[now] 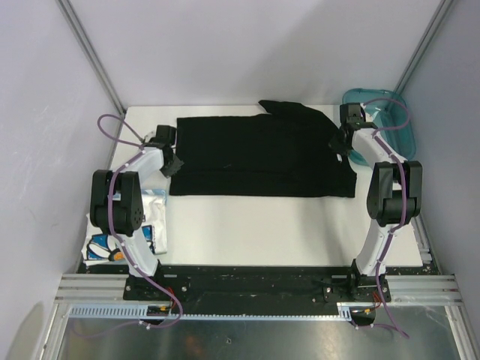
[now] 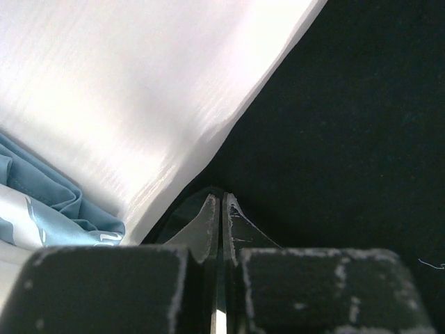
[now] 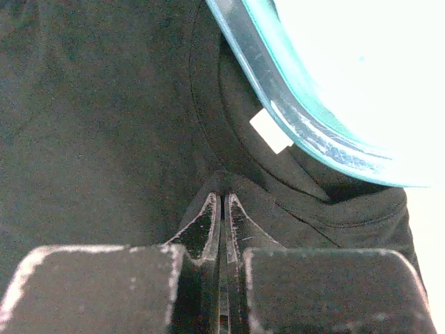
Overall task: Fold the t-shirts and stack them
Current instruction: Fold the flattened tshirt in 1/3 of the way
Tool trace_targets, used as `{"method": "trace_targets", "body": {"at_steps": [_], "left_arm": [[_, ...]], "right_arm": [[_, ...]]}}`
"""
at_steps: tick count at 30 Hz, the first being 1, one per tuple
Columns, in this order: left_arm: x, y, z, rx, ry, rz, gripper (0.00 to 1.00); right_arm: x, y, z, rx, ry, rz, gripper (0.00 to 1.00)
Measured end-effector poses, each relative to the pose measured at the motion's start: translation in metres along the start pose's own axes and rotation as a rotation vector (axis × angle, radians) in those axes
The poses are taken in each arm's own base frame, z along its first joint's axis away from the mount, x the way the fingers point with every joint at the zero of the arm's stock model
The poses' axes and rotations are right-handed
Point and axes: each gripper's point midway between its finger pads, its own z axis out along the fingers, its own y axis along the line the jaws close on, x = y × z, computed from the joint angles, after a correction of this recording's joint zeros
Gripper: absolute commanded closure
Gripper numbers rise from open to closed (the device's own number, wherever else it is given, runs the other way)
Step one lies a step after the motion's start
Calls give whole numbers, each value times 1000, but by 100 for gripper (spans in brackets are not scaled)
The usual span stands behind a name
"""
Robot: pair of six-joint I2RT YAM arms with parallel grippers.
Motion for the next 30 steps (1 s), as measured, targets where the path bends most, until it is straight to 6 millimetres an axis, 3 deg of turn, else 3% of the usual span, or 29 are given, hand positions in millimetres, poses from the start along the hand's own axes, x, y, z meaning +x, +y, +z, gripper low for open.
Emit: {"method": "trace_targets", "body": {"at_steps": [11, 26, 28, 29, 30], "left_arm": [[-17, -11, 2, 19, -28, -15, 100], [-10, -1, 17, -18, 3, -8, 100], [-10, -1, 18, -19, 3, -8, 94], [-10, -2, 18, -18, 3, -8, 85], [-12, -2, 19, -17, 2, -8, 70]], "right_arm": [[0, -1, 1, -9, 5, 6, 100], [-4, 9, 3, -58, -11, 6, 100], [-5, 10, 4, -65, -14, 3, 99], [-6, 11, 4, -68, -17, 1, 95], [-6, 11, 5, -69, -16, -1, 84]]}}
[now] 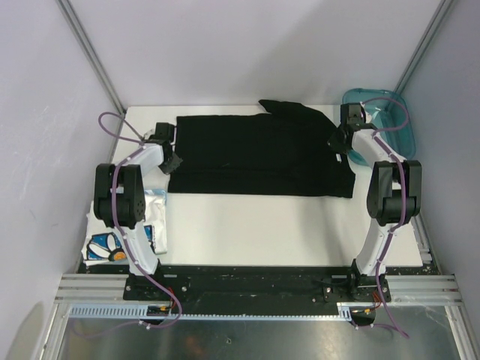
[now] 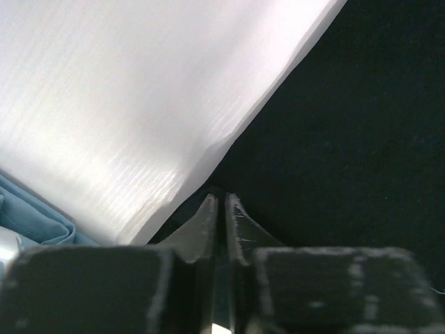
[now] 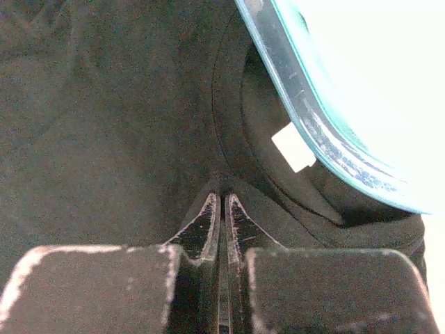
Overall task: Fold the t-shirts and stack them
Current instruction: Fold the flattened tshirt in 1/3 of the way
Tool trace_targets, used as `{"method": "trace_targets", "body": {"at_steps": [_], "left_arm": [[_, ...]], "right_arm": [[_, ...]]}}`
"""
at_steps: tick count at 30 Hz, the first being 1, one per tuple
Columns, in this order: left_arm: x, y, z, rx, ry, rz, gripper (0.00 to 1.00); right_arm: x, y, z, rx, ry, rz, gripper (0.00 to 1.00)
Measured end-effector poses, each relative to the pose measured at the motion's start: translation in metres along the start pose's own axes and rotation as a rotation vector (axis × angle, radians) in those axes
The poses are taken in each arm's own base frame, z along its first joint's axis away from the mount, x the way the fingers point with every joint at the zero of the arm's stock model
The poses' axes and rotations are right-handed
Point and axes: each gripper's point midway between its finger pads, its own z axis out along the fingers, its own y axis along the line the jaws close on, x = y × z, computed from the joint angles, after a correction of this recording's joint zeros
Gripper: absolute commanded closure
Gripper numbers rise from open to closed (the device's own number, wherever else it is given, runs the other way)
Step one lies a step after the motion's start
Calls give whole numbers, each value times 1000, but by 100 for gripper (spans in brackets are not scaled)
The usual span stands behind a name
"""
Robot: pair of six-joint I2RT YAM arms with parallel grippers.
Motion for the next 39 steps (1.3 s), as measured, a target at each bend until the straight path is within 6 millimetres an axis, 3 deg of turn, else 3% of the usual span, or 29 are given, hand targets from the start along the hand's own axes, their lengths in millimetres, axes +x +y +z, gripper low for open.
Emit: {"method": "trace_targets", "body": {"at_steps": [2, 3, 5, 7, 13, 20, 25, 29, 39], "left_arm": [[-2, -1, 1, 4, -2, 11, 40], [-3, -1, 1, 9, -4, 10, 30], [-6, -1, 2, 23, -2, 25, 17], [-9, -3, 2, 43, -3, 34, 11], [-16, -18, -12, 141, -2, 62, 14], [-19, -38, -50, 271, -28, 101, 16], [0, -42, -51, 296, 9, 141, 17], [10, -42, -51, 303, 35, 155, 17], [12, -44, -52, 315, 42, 157, 18]], "right_arm": [[1, 0, 3, -3, 3, -8, 61], [2, 0, 4, -3, 5, -15, 53], [4, -1, 7, -2, 12, -26, 44], [5, 0, 7, -6, 16, -44, 41], [14, 12, -1, -35, 27, -82, 48], [77, 3, -14, -49, 145, -124, 62], [114, -13, -10, -25, 230, -120, 62], [123, -16, -8, -22, 244, -111, 59], [131, -6, -7, -62, 253, -80, 59]]}}
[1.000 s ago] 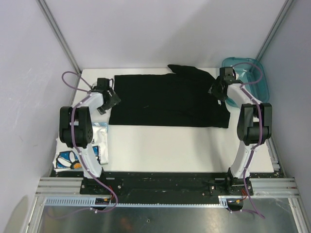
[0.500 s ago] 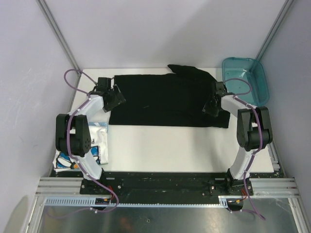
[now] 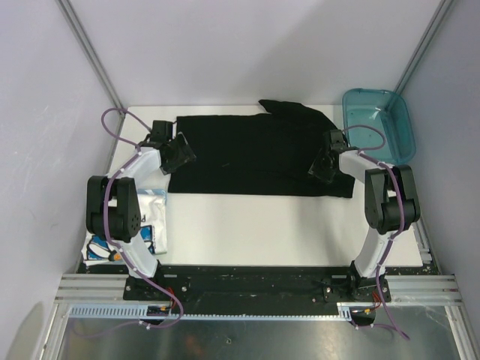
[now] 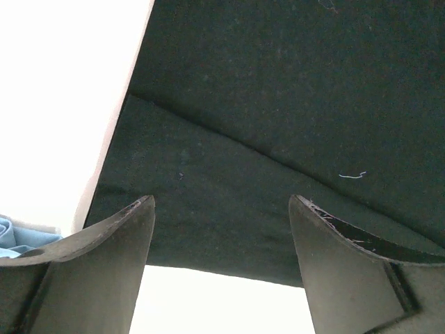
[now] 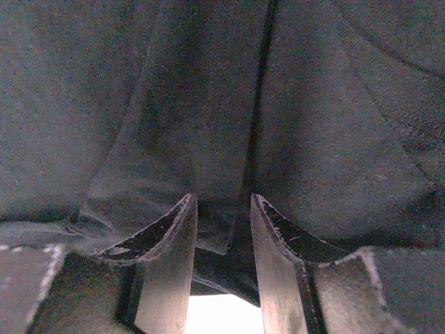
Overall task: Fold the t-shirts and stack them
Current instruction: Fold the flattened tshirt in 1/3 of the way
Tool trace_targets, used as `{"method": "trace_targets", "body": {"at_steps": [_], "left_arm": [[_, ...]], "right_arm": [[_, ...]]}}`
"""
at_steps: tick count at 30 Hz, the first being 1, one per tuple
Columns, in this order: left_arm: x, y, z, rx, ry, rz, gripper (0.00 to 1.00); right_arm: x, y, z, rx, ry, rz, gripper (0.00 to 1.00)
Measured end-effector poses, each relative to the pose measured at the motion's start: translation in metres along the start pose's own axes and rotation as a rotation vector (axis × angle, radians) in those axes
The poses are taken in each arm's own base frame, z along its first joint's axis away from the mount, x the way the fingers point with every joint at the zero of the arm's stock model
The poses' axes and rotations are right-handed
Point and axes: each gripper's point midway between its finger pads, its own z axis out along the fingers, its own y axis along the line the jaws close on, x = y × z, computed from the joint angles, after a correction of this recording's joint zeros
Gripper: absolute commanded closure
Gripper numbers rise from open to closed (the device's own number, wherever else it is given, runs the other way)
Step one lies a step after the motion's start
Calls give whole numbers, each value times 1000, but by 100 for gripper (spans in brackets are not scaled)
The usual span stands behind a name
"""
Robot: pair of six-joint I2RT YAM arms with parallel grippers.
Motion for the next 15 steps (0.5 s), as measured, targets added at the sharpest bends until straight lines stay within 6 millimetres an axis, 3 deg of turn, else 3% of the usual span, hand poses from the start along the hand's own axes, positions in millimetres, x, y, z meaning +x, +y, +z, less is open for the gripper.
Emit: {"method": "trace_targets", "body": {"at_steps": [9, 15], "left_arm": [[1, 0, 0, 2, 3, 0, 19], [1, 0, 1, 2, 3, 1, 19]], "right_arm": [[8, 12, -1, -23, 5, -8, 60], [12, 16, 0, -31, 7, -16, 74]]}}
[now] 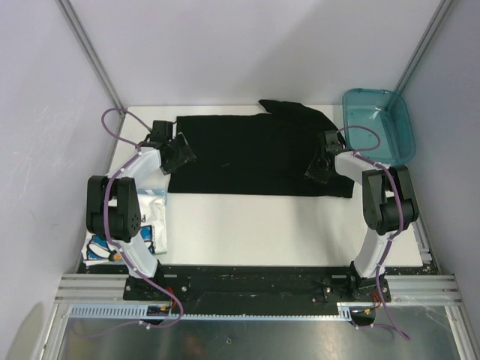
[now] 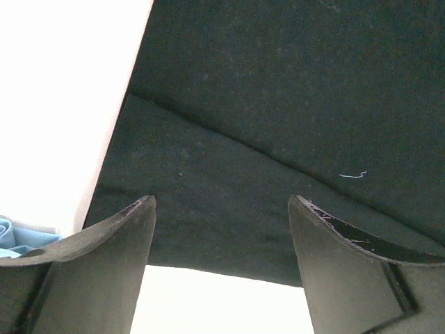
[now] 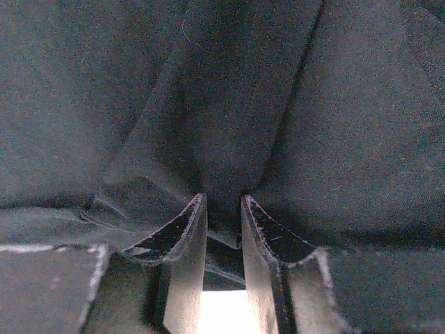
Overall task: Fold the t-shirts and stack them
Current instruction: Fold the flattened tshirt in 1/3 of the way
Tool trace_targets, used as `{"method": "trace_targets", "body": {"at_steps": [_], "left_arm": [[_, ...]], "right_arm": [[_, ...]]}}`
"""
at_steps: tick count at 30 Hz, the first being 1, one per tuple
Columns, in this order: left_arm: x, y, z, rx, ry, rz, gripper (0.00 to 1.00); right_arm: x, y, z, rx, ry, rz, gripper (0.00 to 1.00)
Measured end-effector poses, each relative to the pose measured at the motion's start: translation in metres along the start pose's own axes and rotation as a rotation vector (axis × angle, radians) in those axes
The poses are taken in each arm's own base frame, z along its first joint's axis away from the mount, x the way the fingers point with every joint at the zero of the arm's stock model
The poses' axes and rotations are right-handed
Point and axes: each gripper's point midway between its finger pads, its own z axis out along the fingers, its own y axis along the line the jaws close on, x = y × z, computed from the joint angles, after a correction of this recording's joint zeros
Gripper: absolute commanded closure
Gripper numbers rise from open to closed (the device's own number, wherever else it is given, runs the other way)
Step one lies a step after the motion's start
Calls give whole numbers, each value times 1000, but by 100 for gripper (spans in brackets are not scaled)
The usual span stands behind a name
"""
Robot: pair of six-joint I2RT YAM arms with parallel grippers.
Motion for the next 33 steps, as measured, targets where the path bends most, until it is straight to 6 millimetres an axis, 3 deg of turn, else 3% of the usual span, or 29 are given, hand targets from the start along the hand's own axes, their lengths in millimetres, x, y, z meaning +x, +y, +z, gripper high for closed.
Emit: {"method": "trace_targets", "body": {"at_steps": [7, 15, 22, 27, 30, 33], "left_arm": [[0, 0, 0, 0, 0, 6, 19], [0, 0, 0, 1, 0, 6, 19], [0, 0, 0, 3, 2, 6, 19], [2, -3, 0, 17, 11, 8, 19], [3, -4, -1, 24, 16, 11, 20], [3, -4, -1, 27, 17, 17, 19]], "right_arm": [[-3, 4, 1, -12, -13, 13, 98], [-10, 13, -2, -34, -32, 5, 100], [-48, 65, -6, -112, -136, -70, 100], [-62, 90, 15, -121, -166, -131, 100], [-59, 94, 30, -109, -155, -166, 95], [-57, 96, 42, -93, -143, -199, 70]]}}
